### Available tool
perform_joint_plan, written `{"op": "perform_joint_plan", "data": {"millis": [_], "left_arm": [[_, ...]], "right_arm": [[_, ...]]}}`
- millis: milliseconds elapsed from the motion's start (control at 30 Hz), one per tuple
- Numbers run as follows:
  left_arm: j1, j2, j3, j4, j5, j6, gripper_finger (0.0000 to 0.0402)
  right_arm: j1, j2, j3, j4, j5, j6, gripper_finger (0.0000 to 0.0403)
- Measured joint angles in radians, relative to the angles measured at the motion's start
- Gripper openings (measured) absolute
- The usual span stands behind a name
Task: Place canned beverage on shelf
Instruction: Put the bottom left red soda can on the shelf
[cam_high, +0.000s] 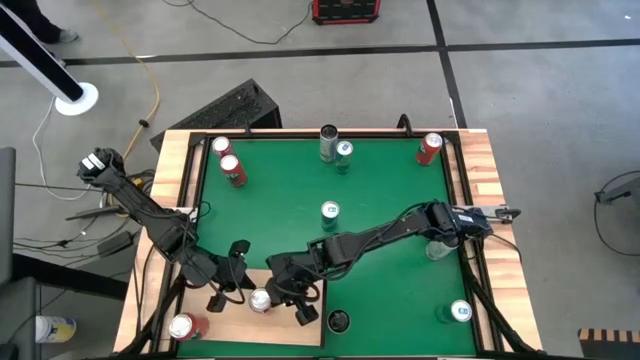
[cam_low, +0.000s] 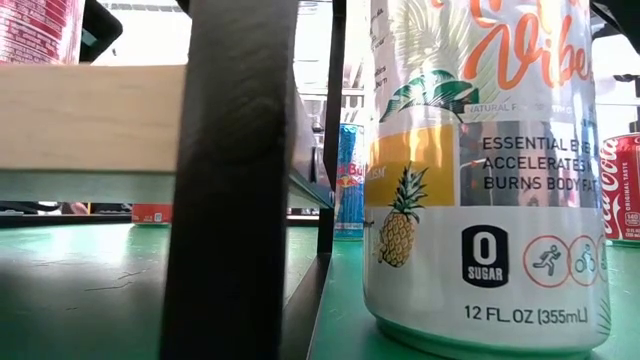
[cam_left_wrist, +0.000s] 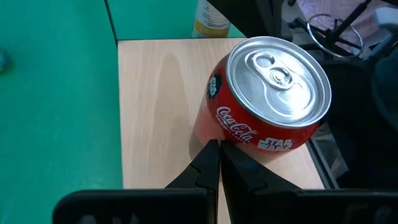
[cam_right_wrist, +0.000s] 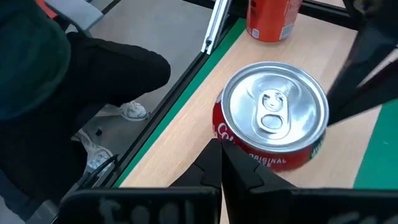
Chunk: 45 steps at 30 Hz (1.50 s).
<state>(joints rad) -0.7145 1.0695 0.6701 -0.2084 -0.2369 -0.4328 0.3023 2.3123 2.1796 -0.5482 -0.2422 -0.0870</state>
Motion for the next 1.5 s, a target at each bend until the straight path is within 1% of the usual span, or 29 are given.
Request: {"op": "perform_joint_plan", "data": {"millis": [233,467,533,733,900,1000,1067,1167,1233,1300,1400,1500], "left_arm": [[-0.018,0.0,0.036,-0.118,-0.014,-0.047,0.0],[-0.026,0.0,0.119,-0.251,-0.055,-0.052,0.0],[-0.026,0.0,0.148,-0.298,-0.065,-0.054,0.0],[-0.026,0.0,0.24,-0.412,-0.117,-0.043,0.0],[-0.026,0.0,0.302,-0.422,-0.148,0.033,0.0],[-0.026,0.0,0.327,-0.416,-0.149,0.085,0.0],[-0.026,0.0,0.331,-0.378,-0.15,0.12,0.0],[-0.026,0.002,0.331,-0.322,-0.15,0.181,0.0003],[-0.025,0.011,0.327,-0.268,-0.128,0.213,0.0012],[-0.026,0.027,0.325,-0.238,-0.099,0.219,0.003],[-0.026,0.056,0.325,-0.196,-0.066,0.22,0.007],[-0.026,0.081,0.324,-0.179,-0.028,0.22,0.0118]], "right_arm": [[-0.013,0.0,0.001,-0.011,0.017,-0.001,0.0024],[-0.017,-0.001,0.004,-0.062,0.027,-0.004,0.0024],[-0.017,-0.004,0.025,-0.13,0.042,-0.02,0.0024],[0.008,-0.03,0.113,-0.343,0.163,-0.08,0.0024],[0.019,-0.097,0.123,-0.455,0.188,-0.092,0.0024],[0.028,-0.154,0.123,-0.491,0.26,-0.09,0.0024],[0.035,-0.191,0.123,-0.489,0.308,-0.097,0.0024],[0.041,-0.247,0.123,-0.499,0.352,-0.103,0.0024],[0.046,-0.283,0.123,-0.506,0.367,-0.105,0.0024],[0.051,-0.31,0.114,-0.511,0.381,-0.105,0.0024],[0.057,-0.362,0.053,-0.506,0.43,-0.095,0.0024],[0.064,-0.415,-0.039,-0.457,0.477,-0.071,0.0024]]}}
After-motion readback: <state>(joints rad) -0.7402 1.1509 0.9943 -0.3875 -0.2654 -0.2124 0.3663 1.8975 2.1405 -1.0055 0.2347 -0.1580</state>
